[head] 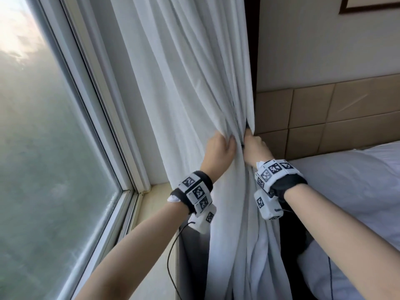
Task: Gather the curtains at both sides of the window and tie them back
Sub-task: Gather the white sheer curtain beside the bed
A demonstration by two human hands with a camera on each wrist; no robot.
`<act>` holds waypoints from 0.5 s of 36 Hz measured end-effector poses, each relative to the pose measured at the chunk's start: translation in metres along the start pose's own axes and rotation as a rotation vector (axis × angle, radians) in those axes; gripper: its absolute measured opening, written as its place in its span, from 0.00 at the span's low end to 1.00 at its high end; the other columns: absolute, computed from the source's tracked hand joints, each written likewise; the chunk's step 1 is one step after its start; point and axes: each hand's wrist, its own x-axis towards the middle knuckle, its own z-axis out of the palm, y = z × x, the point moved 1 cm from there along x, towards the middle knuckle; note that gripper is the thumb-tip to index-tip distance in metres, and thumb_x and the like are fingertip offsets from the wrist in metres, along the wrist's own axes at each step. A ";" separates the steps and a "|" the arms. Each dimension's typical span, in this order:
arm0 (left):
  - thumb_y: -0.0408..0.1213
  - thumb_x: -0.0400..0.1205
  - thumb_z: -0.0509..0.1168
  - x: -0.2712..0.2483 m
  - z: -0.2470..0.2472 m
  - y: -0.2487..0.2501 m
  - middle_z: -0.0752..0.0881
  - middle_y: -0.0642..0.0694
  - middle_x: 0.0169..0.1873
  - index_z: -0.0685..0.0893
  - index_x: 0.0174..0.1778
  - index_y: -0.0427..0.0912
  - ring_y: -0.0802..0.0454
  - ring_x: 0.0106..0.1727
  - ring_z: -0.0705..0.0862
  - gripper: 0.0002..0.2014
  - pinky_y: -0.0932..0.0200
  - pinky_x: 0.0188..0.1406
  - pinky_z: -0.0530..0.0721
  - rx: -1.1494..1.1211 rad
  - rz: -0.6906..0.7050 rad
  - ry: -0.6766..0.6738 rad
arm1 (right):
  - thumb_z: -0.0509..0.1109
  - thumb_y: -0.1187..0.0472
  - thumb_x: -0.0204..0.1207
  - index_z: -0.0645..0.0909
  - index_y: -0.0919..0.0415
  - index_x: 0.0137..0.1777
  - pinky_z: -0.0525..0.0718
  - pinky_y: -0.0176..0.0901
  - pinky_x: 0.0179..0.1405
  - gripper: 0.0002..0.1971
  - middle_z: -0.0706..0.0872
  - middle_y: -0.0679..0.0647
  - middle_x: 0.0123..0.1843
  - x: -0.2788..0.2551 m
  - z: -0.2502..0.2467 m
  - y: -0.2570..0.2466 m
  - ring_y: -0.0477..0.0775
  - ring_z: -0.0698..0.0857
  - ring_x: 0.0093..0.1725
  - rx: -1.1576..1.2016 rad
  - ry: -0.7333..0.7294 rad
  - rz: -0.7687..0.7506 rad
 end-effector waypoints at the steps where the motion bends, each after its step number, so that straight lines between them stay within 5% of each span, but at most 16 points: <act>1: 0.32 0.82 0.59 0.007 0.005 -0.001 0.79 0.39 0.28 0.74 0.37 0.32 0.44 0.30 0.78 0.09 0.58 0.31 0.70 0.009 -0.029 -0.067 | 0.57 0.65 0.81 0.61 0.65 0.75 0.80 0.61 0.62 0.23 0.78 0.73 0.65 0.000 -0.001 0.002 0.74 0.80 0.62 0.013 -0.023 -0.008; 3: 0.35 0.77 0.59 0.019 0.010 0.000 0.80 0.38 0.28 0.77 0.35 0.29 0.46 0.30 0.79 0.11 0.53 0.30 0.73 -0.009 -0.108 -0.155 | 0.58 0.64 0.80 0.58 0.61 0.79 0.78 0.58 0.65 0.27 0.76 0.72 0.68 -0.001 -0.005 0.005 0.73 0.78 0.66 0.068 -0.083 -0.003; 8: 0.32 0.81 0.62 0.029 0.020 0.007 0.87 0.37 0.53 0.84 0.59 0.33 0.47 0.52 0.82 0.13 0.57 0.51 0.80 -0.041 -0.215 -0.377 | 0.58 0.62 0.81 0.52 0.53 0.83 0.74 0.50 0.70 0.32 0.71 0.67 0.75 0.005 -0.010 0.014 0.67 0.73 0.73 0.222 -0.196 0.015; 10: 0.32 0.79 0.62 0.030 0.023 0.005 0.86 0.36 0.53 0.83 0.59 0.31 0.44 0.53 0.83 0.15 0.52 0.54 0.83 -0.073 -0.290 -0.480 | 0.61 0.62 0.76 0.50 0.49 0.84 0.73 0.48 0.70 0.37 0.70 0.62 0.76 0.004 -0.014 0.016 0.63 0.72 0.74 0.286 -0.263 0.021; 13: 0.34 0.74 0.61 0.024 0.018 0.014 0.84 0.37 0.42 0.82 0.49 0.29 0.43 0.45 0.82 0.13 0.51 0.46 0.82 -0.244 -0.415 -0.578 | 0.72 0.57 0.65 0.49 0.53 0.84 0.72 0.51 0.73 0.49 0.71 0.59 0.76 0.003 -0.019 0.016 0.59 0.72 0.74 0.369 -0.346 0.020; 16: 0.36 0.78 0.59 0.023 0.014 0.022 0.80 0.37 0.54 0.78 0.63 0.29 0.46 0.54 0.78 0.20 0.53 0.54 0.75 -0.324 -0.387 -0.706 | 0.77 0.51 0.71 0.52 0.61 0.82 0.73 0.47 0.72 0.47 0.73 0.59 0.75 0.006 -0.019 0.015 0.58 0.74 0.74 0.323 -0.253 0.048; 18: 0.41 0.86 0.55 0.021 0.010 0.023 0.75 0.42 0.69 0.71 0.75 0.36 0.50 0.67 0.73 0.22 0.50 0.66 0.70 -0.279 -0.422 -0.759 | 0.75 0.52 0.73 0.57 0.58 0.81 0.76 0.45 0.65 0.42 0.76 0.57 0.73 0.003 -0.018 0.018 0.59 0.76 0.72 0.261 -0.154 0.055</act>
